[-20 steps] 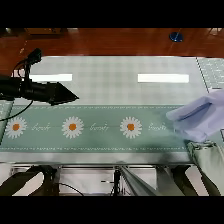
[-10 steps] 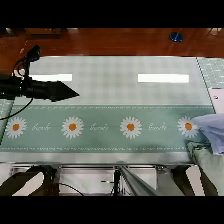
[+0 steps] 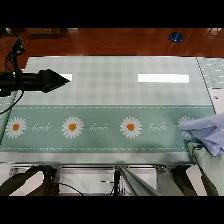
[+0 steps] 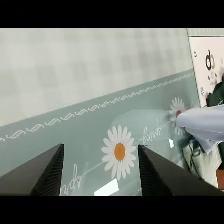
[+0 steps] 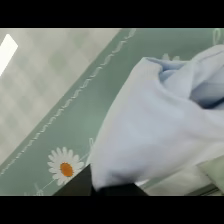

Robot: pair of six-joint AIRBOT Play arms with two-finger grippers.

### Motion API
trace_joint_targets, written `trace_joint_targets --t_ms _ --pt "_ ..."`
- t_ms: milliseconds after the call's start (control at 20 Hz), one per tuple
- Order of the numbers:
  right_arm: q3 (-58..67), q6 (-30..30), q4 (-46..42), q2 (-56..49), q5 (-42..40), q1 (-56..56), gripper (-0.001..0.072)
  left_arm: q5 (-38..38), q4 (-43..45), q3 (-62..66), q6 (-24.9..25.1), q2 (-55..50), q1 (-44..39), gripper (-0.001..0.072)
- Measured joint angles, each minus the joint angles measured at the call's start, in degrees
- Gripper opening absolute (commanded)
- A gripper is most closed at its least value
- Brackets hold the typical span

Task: Fold the shirts.

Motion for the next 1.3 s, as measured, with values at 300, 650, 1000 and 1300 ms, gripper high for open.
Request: trace_joint_targets --t_ms 300,650,1000,1300 --pt "-1.0 0.9 -15.3 0.5 0.2 0.0 0.0025 0.4 0.0 0.0 0.3 -0.5 0.5 0.0547" --pt "-22.0 -0.4 -37.2 3.5 -0.1 -0.9 0.0025 0.9 0.0 0.0 1.3 -0.7 2.4 0.0546" --pt "-32.8 -1.7 -63.0 2.5 -0.2 -12.3 0.0025 1.0 0.0 0.0 1.1 -0.7 9.3 0.0546" --pt "-34.0 -3.3 -76.0 -1.5 -0.2 -20.9 0.0027 2.1 -1.2 0.0 0.7 -0.7 12.2 0.0545"
